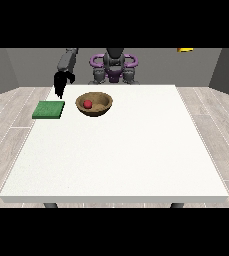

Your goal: Pick the cup and pour the ball into the bowl, then pick the bowl and place it on the pad

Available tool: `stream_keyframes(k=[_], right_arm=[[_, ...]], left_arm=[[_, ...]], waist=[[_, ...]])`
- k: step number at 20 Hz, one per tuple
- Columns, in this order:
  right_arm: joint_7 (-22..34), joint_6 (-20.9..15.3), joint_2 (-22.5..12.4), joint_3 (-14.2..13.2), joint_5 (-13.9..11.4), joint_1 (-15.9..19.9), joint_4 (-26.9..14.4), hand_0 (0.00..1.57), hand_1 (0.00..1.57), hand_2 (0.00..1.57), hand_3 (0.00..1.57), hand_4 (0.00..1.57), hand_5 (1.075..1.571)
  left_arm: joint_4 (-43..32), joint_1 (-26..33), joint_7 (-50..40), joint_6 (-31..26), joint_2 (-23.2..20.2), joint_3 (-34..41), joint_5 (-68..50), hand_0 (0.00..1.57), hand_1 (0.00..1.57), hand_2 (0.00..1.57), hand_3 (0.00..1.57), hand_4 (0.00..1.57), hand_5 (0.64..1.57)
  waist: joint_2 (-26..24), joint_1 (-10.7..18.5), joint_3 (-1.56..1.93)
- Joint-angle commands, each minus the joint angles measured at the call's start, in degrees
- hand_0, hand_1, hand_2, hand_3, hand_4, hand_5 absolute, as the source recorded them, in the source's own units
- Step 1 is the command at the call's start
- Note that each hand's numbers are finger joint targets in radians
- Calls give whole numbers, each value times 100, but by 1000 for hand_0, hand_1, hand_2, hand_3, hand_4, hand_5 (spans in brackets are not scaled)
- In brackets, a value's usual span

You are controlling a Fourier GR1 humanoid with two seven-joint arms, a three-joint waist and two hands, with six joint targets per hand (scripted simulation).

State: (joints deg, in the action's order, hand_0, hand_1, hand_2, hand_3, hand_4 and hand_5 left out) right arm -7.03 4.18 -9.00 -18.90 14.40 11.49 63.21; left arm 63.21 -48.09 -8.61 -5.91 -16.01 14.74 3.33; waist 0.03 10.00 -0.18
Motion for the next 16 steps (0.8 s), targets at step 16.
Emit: stream_keyframes(k=[16], right_arm=[[-1529,148,10,-52,-41,1085,-2333,0,0,0,0,523,1554]], left_arm=[[651,701,-256,-1342,-1391,952,-1620,0,0,0,0,1012,1536]], waist=[[728,-179,23]])
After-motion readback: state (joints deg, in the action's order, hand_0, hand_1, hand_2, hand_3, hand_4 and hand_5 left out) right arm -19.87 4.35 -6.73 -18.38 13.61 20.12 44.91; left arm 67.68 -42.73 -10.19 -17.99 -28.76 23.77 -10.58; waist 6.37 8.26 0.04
